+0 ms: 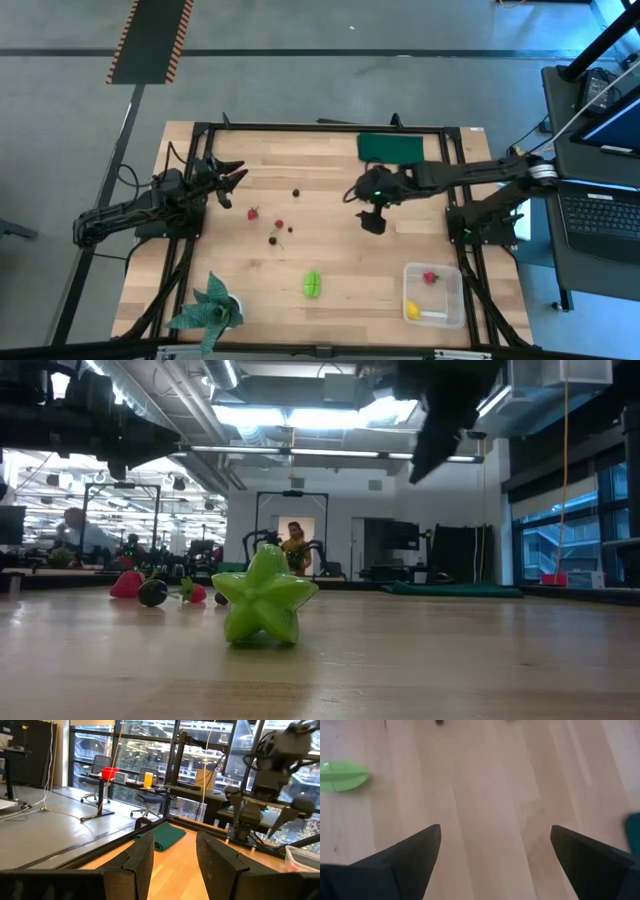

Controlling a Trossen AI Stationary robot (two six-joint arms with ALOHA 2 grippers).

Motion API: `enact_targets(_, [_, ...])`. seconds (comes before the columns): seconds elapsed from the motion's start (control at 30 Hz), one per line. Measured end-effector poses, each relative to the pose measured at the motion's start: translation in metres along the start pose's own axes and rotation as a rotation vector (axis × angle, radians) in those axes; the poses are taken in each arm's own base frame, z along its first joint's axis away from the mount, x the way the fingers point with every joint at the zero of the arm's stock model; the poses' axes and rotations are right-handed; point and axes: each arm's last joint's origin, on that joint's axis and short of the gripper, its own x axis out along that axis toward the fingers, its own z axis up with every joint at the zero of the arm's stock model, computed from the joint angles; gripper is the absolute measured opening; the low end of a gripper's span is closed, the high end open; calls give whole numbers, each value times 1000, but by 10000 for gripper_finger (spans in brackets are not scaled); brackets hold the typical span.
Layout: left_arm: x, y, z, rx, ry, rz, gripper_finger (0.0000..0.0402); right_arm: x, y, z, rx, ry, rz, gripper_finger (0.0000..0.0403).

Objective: Pick and placing Produce into tupperware
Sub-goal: Put the blackberry into the transparent bin

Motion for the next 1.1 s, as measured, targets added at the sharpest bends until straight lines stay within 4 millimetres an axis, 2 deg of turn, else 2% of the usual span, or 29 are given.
enact_targets(0.27, [0, 0, 1, 0, -6, 2, 145, -18, -16, -51, 109, -280, 61, 377])
enact_targets(0.5, [0, 1, 1, -1, -15, 37, 206, -22, -23, -82, 170, -412, 87, 377])
enact_targets(0.7, [0, 1, 1, -6, -17, 53, 244, -23, -24, -86, 181, -492, 102, 377])
enact_targets(0.9, [0, 1, 2, -11, -29, 50, 247, -25, -24, -84, 165, -506, 101, 377])
enact_targets(1.1, [-1, 0, 11, -23, -119, 36, 248, -25, -24, -84, 165, -504, 100, 377])
